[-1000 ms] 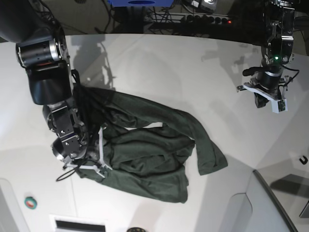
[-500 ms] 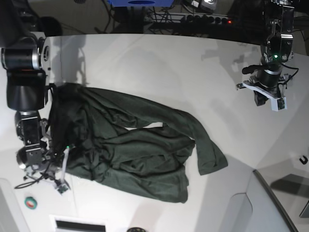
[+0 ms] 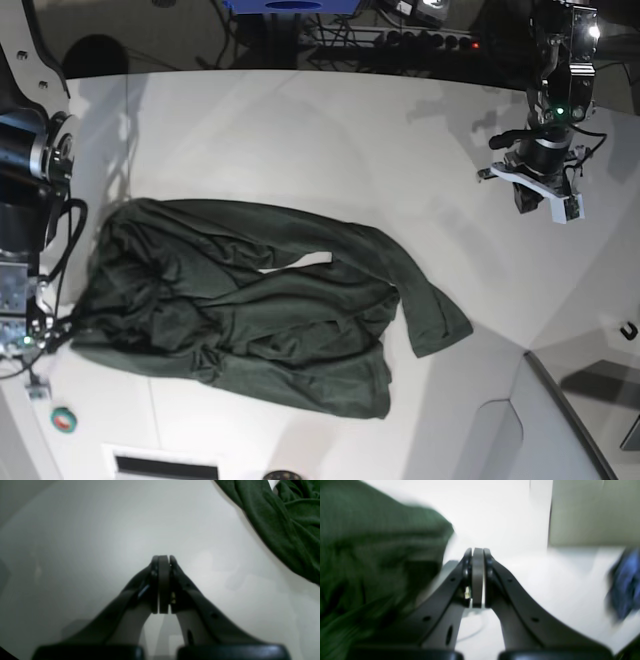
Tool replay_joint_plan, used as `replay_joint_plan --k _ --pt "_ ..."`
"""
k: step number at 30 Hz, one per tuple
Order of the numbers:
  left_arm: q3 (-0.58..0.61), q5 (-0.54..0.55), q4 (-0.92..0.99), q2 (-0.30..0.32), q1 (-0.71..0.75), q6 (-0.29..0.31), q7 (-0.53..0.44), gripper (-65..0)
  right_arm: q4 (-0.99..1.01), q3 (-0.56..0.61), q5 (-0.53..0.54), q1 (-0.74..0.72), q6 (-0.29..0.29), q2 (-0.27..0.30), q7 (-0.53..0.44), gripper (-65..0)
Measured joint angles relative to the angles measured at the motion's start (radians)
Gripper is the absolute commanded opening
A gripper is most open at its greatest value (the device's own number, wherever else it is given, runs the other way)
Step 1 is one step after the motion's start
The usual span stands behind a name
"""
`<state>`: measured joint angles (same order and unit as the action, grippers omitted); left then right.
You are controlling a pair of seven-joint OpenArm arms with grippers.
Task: Layout the t-shirt on the table in an organized manner, then fold the t-shirt properly
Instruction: 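Move the right gripper to the shirt edge and grasp it, then drag the grasped shirt edge with the right gripper to spread it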
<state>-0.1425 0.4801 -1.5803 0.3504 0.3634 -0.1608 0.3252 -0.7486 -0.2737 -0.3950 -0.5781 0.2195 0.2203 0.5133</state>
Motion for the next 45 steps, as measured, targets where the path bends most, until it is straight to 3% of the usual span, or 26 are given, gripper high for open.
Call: replay_joint_plan --k 2,6,9,12,14,15,18,20,25,29,36,45 --pt "0.000 -0.001 0.000 0.002 0.005 -0.001 0.001 -65.0 0.022 -0.027 0.001 0.008 -0.034 -0.006 0.003 -60.3" --pt "0.004 0.000 0.000 0.000 0.002 -0.003 0.000 -65.0 -0.003 -0.019 0.006 0.007 -0.037 -0.013 -0.002 -40.5" --pt "0.006 0.000 0.000 -0.003 0.002 -0.005 -0.002 -65.0 -0.209 -0.019 -0.006 0.097 -0.017 -0.047 -0.002 -36.9" --pt "0.005 0.000 0.000 -0.002 0.009 -0.004 0.000 -65.0 -0.465 0.020 -0.018 0.228 0.190 -0.101 0.008 -36.3" --pt "0.004 0.000 0.000 -0.001 0.008 -0.005 0.000 -65.0 -0.554 0.155 -0.009 0.286 0.326 -0.134 0.038 -36.2" --pt "0.002 0.000 0.000 -0.001 0.007 -0.004 0.000 -65.0 -0.565 0.235 0.006 0.303 0.356 -0.149 0.056 -35.9" --pt "-0.007 0.000 -0.002 0.004 0.025 -0.004 -0.008 -65.0 -0.508 0.446 0.021 0.299 0.364 -0.188 0.077 -34.5" --pt "-0.035 0.001 -0.017 -0.003 0.056 -0.001 -0.005 -65.0 -0.444 0.491 0.009 0.289 0.365 -0.210 0.081 -35.0" --pt "-0.091 0.000 -0.049 -0.035 0.108 0.003 0.000 -65.0 -0.277 0.497 0.002 0.243 0.353 -0.283 0.028 -35.0" --pt "-0.142 -0.005 -0.052 -0.028 0.123 -0.008 -0.007 -65.0 -0.205 0.507 -0.001 0.213 0.251 -0.322 -0.010 -34.8" --pt "-0.153 -0.004 -0.050 -0.031 0.138 0.000 -0.007 -65.0 -0.112 0.507 0.003 0.154 0.240 -0.340 -0.024 -34.8" --pt "-0.147 -0.004 -0.050 -0.048 0.135 -0.001 -0.006 -65.0 0.126 0.507 0.004 0.093 0.225 -0.339 -0.194 -35.3"
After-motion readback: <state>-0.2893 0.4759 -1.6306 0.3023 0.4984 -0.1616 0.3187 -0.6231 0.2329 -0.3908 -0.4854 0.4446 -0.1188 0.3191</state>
